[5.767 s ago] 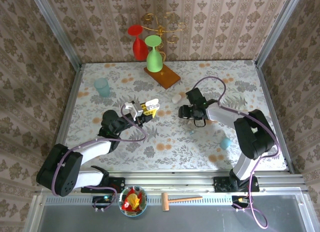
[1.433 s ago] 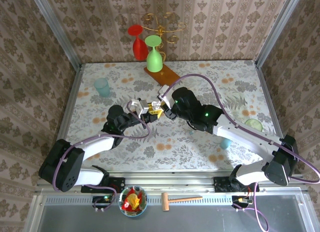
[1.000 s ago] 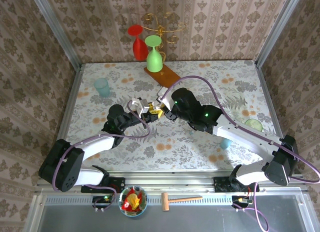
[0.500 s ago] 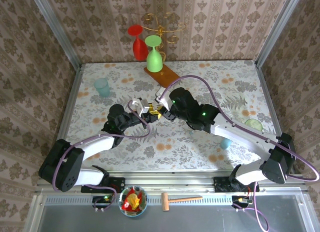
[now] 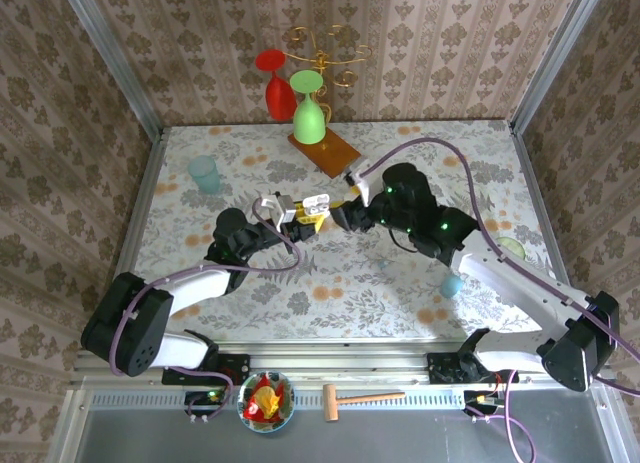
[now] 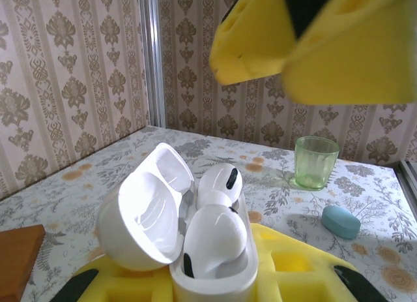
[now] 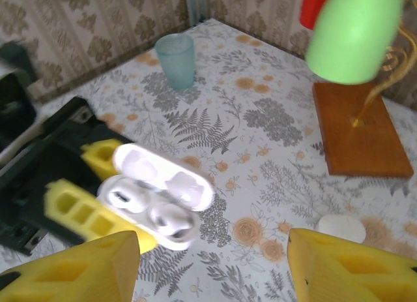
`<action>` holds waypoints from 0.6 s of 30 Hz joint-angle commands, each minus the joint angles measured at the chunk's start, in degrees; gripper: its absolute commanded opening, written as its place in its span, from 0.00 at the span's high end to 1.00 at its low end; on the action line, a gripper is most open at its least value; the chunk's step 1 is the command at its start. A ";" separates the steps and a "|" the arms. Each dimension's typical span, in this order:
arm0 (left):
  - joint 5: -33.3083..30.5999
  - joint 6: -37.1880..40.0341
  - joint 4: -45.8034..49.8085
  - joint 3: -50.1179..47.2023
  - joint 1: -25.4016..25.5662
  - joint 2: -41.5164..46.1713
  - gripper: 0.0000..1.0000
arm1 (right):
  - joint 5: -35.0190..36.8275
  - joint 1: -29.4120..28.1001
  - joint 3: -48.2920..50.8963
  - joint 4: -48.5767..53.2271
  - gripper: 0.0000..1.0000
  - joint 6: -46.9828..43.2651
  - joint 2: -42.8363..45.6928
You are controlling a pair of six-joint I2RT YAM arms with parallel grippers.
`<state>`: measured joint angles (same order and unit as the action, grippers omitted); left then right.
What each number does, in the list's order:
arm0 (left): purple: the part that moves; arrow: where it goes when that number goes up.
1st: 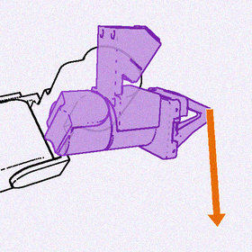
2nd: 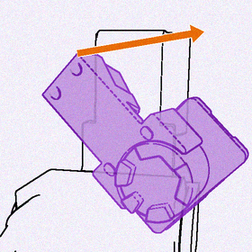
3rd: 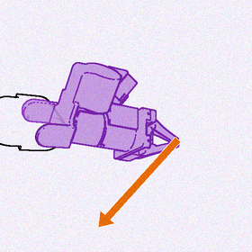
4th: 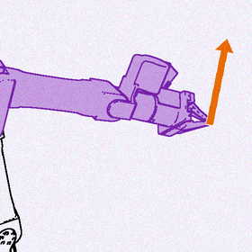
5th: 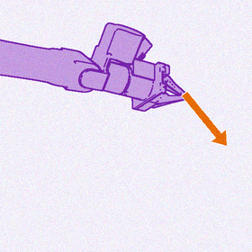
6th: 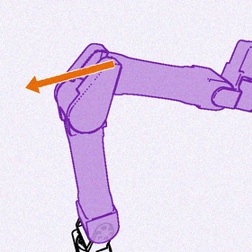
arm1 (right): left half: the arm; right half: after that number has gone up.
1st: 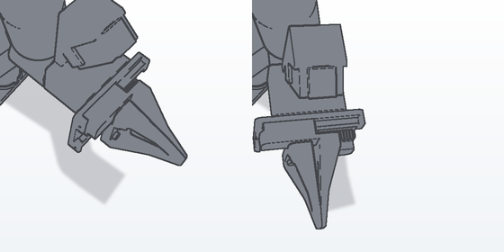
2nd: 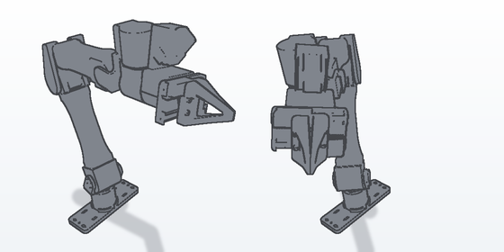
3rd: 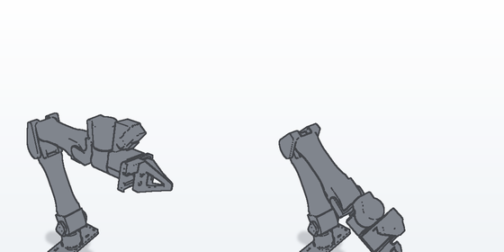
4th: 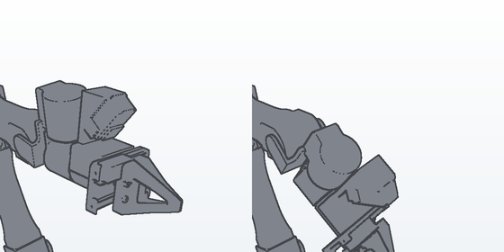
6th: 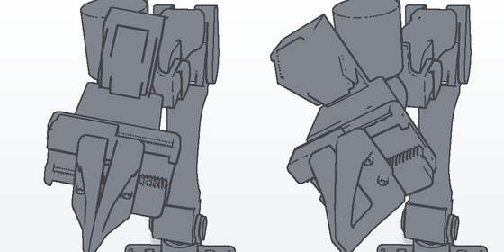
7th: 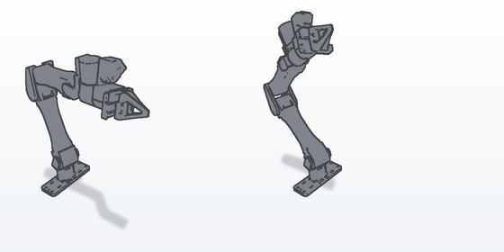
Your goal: Insert wireless bluetooth earbuds into charging case
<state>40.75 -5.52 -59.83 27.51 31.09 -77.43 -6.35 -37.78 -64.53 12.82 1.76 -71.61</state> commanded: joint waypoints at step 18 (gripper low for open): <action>-5.62 17.87 10.75 -0.48 3.89 6.19 0.99 | -19.20 6.35 -17.94 21.60 0.40 16.03 -18.74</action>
<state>38.30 10.59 -49.23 26.87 34.85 -72.51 -21.63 -31.62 -80.60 28.51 19.68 -90.39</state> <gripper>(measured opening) 0.210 0.599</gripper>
